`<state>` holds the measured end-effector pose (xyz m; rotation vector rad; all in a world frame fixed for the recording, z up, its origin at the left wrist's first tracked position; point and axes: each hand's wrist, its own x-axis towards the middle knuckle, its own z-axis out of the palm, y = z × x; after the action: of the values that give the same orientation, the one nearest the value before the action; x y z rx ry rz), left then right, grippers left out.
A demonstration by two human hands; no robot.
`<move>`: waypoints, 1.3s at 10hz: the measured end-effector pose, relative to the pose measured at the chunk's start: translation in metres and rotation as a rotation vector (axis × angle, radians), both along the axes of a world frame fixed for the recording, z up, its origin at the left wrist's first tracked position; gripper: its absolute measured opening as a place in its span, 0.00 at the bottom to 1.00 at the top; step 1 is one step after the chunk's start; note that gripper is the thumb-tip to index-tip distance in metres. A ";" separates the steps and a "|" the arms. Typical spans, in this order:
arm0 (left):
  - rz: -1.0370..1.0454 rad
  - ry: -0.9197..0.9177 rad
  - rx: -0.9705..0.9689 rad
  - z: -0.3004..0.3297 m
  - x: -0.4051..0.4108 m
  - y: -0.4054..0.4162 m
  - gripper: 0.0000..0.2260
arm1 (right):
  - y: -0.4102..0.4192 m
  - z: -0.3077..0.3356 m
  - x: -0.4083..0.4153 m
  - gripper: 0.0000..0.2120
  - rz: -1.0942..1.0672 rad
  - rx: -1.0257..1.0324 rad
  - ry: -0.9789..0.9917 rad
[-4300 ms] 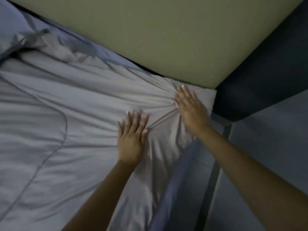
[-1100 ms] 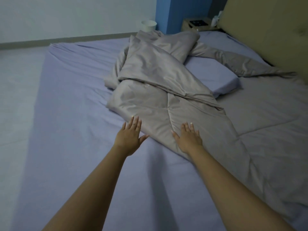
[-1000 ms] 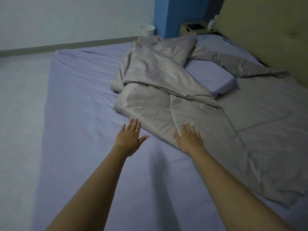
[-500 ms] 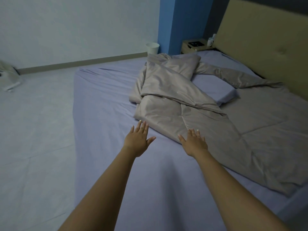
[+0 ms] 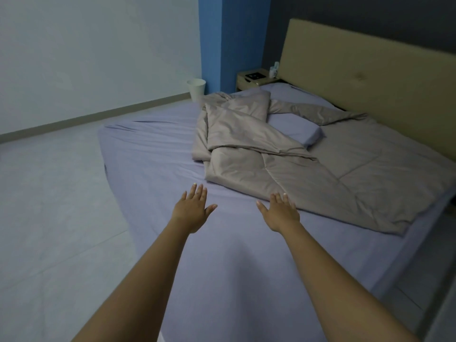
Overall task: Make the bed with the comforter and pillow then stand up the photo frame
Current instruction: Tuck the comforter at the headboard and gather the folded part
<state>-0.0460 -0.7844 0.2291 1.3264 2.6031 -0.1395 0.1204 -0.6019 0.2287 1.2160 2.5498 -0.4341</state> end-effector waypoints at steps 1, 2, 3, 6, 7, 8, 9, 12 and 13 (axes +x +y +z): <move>0.013 -0.008 0.008 0.007 -0.005 -0.010 0.31 | -0.007 0.008 -0.004 0.37 0.012 0.016 -0.013; 0.016 -0.010 0.008 0.009 -0.011 -0.020 0.31 | -0.014 0.014 -0.012 0.37 0.028 0.036 -0.013; -0.014 -0.007 0.021 0.012 -0.026 -0.028 0.31 | -0.024 0.015 -0.024 0.37 0.014 0.050 -0.013; -0.159 0.005 0.030 0.023 -0.150 -0.054 0.31 | -0.075 0.021 -0.116 0.37 -0.153 0.044 0.002; -0.153 0.004 0.024 0.026 -0.195 -0.073 0.31 | -0.101 0.022 -0.155 0.37 -0.149 0.015 0.004; -0.175 0.016 0.012 0.029 -0.227 -0.085 0.31 | -0.118 0.024 -0.187 0.37 -0.161 0.011 0.020; -0.197 0.026 0.021 0.032 -0.250 -0.082 0.31 | -0.119 0.025 -0.211 0.37 -0.178 0.003 0.029; -0.332 0.016 -0.030 0.018 -0.282 -0.021 0.30 | -0.070 0.011 -0.236 0.35 -0.290 0.003 0.046; -0.358 -0.006 -0.023 0.013 -0.295 0.008 0.31 | -0.044 0.006 -0.240 0.36 -0.337 -0.008 0.031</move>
<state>-0.3414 -0.7765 0.2420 1.7685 2.3255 -0.2204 -0.1197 -0.6461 0.2349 1.6546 2.3661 -0.5367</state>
